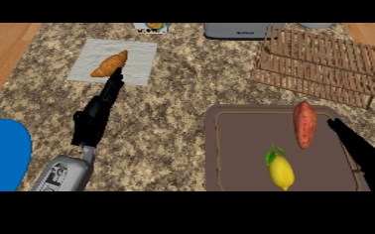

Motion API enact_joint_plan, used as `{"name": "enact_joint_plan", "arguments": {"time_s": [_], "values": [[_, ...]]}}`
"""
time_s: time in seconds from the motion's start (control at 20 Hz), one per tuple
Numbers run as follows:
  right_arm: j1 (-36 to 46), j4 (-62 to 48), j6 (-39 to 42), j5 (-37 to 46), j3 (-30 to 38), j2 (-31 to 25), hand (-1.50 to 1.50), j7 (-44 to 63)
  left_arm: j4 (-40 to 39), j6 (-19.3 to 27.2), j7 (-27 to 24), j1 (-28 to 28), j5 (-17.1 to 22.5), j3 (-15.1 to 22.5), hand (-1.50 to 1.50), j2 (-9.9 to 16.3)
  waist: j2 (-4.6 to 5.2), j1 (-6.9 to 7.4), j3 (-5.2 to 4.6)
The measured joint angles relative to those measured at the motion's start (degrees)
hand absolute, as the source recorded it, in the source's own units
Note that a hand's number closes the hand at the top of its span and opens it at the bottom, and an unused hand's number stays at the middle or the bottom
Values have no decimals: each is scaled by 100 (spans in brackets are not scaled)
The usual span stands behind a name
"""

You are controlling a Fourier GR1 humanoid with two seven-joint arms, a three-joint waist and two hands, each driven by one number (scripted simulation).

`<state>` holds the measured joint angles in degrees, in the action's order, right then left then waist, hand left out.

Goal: Pick the lemon from the tray and place it in the tiered shelf

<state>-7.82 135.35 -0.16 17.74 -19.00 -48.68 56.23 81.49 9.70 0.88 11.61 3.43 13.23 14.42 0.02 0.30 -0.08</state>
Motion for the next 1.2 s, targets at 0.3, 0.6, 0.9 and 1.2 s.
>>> {"name": "enact_joint_plan", "arguments": {"time_s": [0.3, 0.6, 0.9, 1.2], "values": [[301, -196, 172, 656, -570, 627, -150, 257, -30, -60, -2, -15, -167, -87, 0, -129, -5, -24, 3], [480, -353, 303, 1408, -868, 1256, -150, 364, -16, -138, -17, -59, -295, -173, 0, -254, -6, -31, 5], [567, -537, 548, 1764, -916, 1776, -150, 354, -10, -310, -15, -119, -358, -335, 0, -301, -4, -33, 7], [378, -789, 641, 2300, -1108, 2212, -150, 284, -78, -435, -100, -108, -416, -516, 0, -338, -5, -41, 7]]}}
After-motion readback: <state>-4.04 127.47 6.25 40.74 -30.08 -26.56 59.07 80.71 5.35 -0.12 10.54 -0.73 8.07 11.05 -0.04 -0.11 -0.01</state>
